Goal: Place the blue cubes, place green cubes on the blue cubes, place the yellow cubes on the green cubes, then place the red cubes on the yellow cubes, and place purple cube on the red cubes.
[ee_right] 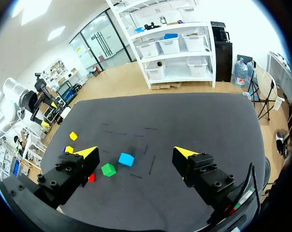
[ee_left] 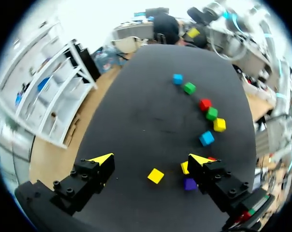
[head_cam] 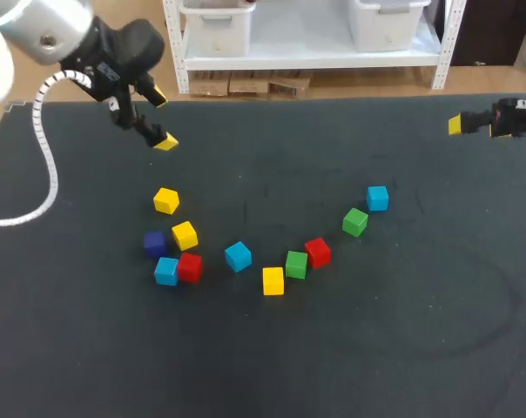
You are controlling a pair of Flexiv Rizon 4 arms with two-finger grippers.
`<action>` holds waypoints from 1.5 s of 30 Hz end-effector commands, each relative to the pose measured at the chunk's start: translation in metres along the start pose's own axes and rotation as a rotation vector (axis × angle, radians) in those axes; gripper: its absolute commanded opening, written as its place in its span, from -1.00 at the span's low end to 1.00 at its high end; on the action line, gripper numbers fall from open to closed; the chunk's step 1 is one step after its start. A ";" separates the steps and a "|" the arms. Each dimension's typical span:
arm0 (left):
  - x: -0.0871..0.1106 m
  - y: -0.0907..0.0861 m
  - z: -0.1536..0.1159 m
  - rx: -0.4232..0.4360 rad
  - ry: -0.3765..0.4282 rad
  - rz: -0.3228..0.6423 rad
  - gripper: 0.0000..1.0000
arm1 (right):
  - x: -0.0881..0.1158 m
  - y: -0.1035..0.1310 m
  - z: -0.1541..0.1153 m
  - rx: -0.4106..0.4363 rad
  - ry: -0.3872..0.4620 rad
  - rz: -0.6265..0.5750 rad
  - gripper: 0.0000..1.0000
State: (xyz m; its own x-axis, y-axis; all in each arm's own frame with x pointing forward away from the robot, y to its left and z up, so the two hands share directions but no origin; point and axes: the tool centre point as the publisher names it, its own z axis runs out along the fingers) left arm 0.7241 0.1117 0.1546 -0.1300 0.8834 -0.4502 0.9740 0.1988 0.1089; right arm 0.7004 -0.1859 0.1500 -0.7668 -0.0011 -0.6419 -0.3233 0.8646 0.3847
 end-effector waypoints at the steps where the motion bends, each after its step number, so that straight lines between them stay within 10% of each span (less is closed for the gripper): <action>1: -0.004 0.006 -0.003 0.072 0.047 0.103 1.00 | 0.000 0.000 0.000 0.002 -0.001 0.000 1.00; 35: -0.004 0.006 -0.003 0.072 0.047 0.103 1.00 | 0.000 0.000 0.000 0.002 -0.001 0.000 1.00; 45: -0.023 -0.008 0.022 0.104 0.119 0.345 1.00 | 0.000 0.000 0.000 0.002 -0.001 0.000 1.00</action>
State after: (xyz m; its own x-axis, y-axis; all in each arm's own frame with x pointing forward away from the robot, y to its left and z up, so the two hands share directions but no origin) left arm 0.7210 0.0937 0.1472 0.1667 0.9281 -0.3330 0.9809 -0.1216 0.1520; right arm 0.7003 -0.1857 0.1500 -0.7667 -0.0013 -0.6420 -0.3236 0.8645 0.3847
